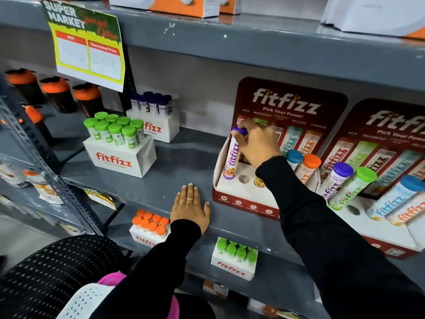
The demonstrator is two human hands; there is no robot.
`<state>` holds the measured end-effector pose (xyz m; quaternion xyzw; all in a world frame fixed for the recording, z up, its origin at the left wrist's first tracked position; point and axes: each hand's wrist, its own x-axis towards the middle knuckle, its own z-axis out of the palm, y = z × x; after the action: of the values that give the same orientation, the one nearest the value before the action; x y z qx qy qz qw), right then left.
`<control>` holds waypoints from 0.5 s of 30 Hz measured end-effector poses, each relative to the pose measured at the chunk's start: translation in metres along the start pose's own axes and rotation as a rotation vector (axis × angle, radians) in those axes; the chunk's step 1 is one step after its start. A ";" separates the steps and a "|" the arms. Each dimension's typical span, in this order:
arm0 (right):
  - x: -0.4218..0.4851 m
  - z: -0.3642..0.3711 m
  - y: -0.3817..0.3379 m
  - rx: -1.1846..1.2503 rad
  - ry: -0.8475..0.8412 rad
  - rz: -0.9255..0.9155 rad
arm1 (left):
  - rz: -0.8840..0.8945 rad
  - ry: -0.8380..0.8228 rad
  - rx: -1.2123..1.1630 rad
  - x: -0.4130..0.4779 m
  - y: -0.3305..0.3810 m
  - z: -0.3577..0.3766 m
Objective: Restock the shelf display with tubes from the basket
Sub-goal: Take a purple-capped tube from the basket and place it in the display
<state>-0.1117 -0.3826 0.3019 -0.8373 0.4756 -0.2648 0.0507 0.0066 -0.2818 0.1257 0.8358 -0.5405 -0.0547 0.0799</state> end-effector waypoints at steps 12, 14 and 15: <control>-0.004 0.006 0.007 -0.088 -0.040 -0.067 | -0.018 -0.015 0.023 -0.003 -0.001 0.000; -0.009 0.008 0.004 -0.151 -0.131 -0.099 | -0.022 -0.001 0.029 -0.007 -0.002 0.003; -0.014 0.012 0.001 -0.177 -0.182 -0.117 | -0.029 -0.032 0.017 -0.014 -0.005 0.009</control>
<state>-0.1121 -0.3738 0.2859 -0.8853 0.4410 -0.1473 0.0039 0.0035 -0.2680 0.1158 0.8431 -0.5301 -0.0645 0.0636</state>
